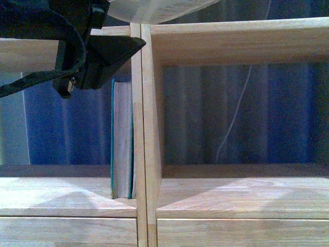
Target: Organize books on shelf
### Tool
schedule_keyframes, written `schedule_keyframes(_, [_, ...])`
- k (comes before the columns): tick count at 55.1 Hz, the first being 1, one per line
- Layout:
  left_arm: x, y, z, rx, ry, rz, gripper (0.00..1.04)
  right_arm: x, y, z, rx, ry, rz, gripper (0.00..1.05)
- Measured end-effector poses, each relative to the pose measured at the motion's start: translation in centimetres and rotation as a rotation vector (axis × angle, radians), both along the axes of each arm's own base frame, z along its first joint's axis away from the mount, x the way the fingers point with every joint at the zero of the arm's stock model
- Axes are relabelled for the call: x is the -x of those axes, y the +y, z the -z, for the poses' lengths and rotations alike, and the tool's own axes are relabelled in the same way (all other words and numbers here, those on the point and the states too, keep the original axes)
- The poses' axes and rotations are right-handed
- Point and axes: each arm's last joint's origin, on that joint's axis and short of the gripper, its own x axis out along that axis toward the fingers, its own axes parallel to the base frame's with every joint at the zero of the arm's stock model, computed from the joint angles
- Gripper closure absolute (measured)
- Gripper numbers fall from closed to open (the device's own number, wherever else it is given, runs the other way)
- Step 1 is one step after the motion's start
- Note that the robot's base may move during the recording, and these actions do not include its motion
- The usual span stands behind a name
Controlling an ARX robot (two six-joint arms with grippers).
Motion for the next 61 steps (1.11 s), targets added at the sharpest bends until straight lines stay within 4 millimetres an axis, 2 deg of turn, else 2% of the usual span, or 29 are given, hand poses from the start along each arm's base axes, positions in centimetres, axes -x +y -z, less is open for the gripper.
schedule_keyframes(12, [0.1,0.1,-0.2,0.021,-0.001,-0.017,0.84,0.0,0.1,0.3,0.007,0.005,0.002,0.97])
schedule_keyframes(17, [0.3,0.2,-0.6,0.051,0.003,-0.011,0.93,-0.1,0.1,0.7,0.016,0.017,0.006,0.97])
schedule_keyframes(22, [0.5,0.3,-0.9,0.075,0.005,-0.007,0.97,-0.1,0.2,0.7,0.019,0.022,0.006,0.97])
schedule_keyframes(33, [0.6,0.3,-0.9,0.079,0.007,-0.006,0.98,-0.2,0.2,1.0,0.040,0.033,0.024,0.96])
schedule_keyframes(43, [0.5,0.3,-0.8,0.062,0.001,-0.017,0.98,-0.3,-0.3,0.8,0.053,0.003,0.072,0.67])
schedule_keyframes(49, [0.5,0.5,-0.8,0.046,0.000,-0.028,0.98,-0.5,-1.0,0.5,0.111,-0.077,0.157,0.50])
schedule_keyframes(55, [0.6,1.1,-0.8,0.008,0.000,-0.051,0.98,-0.8,-2.2,1.2,0.279,-0.223,0.319,0.28])
schedule_keyframes(61, [0.9,1.7,-0.8,-0.049,-0.009,-0.087,0.98,-1.2,-3.3,2.6,0.459,-0.308,0.435,0.13])
